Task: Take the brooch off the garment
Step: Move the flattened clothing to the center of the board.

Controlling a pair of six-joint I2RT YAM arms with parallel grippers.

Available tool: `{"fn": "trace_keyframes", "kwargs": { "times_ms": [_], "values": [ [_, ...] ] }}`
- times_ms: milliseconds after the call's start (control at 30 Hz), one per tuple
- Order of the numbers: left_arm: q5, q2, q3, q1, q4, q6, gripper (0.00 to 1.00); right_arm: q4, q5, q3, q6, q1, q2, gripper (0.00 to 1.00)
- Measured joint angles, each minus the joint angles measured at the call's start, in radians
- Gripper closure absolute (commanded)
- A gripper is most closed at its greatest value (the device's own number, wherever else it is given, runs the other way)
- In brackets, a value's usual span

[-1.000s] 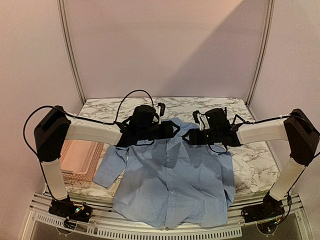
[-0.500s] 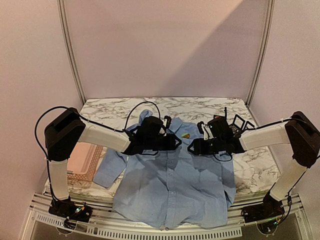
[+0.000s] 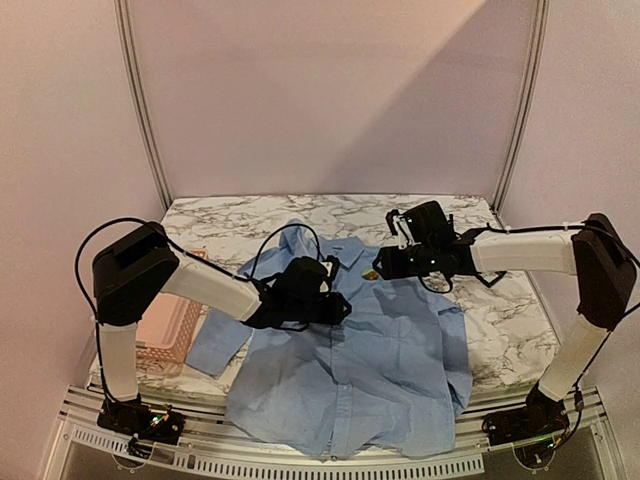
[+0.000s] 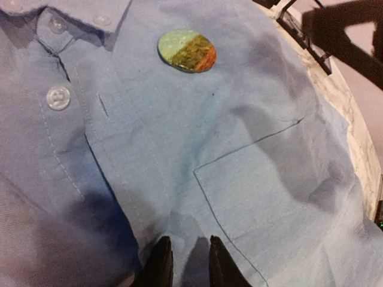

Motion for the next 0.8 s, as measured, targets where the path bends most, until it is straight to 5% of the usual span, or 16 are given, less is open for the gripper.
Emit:
{"fn": "trace_keyframes", "kwargs": {
  "times_ms": [800],
  "values": [
    [-0.038,-0.063,-0.061,-0.053,-0.040,0.006,0.78,-0.137,0.030,0.224,-0.180,0.018,0.282,0.42]
  ]
}}
